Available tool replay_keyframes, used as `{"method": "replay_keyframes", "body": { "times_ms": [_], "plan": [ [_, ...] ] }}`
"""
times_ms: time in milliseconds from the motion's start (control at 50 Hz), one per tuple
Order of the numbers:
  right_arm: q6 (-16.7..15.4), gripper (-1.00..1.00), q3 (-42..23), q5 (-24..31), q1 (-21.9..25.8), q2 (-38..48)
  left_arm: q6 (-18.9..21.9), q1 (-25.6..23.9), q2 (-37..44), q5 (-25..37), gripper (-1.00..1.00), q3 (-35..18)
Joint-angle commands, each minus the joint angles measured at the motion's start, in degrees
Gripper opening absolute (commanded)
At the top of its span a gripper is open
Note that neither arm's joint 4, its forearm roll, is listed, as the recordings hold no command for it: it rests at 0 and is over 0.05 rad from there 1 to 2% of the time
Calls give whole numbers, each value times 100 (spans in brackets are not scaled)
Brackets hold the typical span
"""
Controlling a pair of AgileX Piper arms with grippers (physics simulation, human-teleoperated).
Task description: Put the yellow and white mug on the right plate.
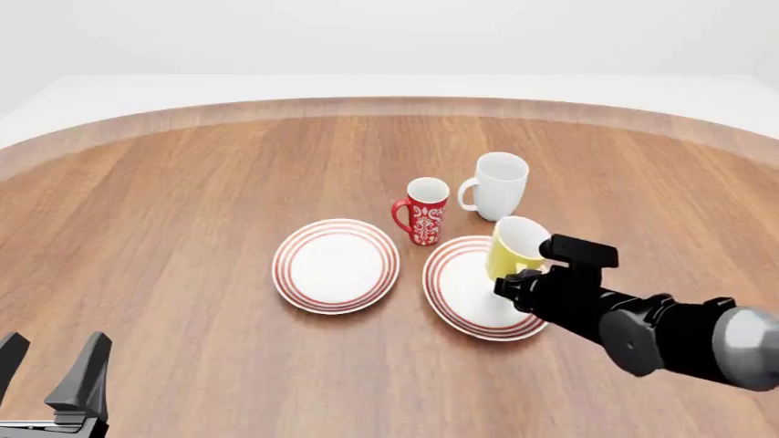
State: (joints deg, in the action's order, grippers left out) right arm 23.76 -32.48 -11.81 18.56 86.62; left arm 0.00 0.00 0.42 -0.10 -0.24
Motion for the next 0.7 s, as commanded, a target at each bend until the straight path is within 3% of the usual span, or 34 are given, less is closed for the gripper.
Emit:
{"method": "replay_keyframes", "body": {
  "times_ms": [20,180,560,580,700],
  "plan": [
    [148,-100,152,-457,22,464,0,0,0,0,100,0],
    [252,-100,352,-715,132,667,0,0,0,0,100,0],
    [143,-100,224,-533,4,623,0,0,0,0,100,0],
    [141,100,217,-506,20,600,0,0,0,0,100,0],
    [85,100,165,-257,55,297,0,0,0,0,100,0]
  ]
}}
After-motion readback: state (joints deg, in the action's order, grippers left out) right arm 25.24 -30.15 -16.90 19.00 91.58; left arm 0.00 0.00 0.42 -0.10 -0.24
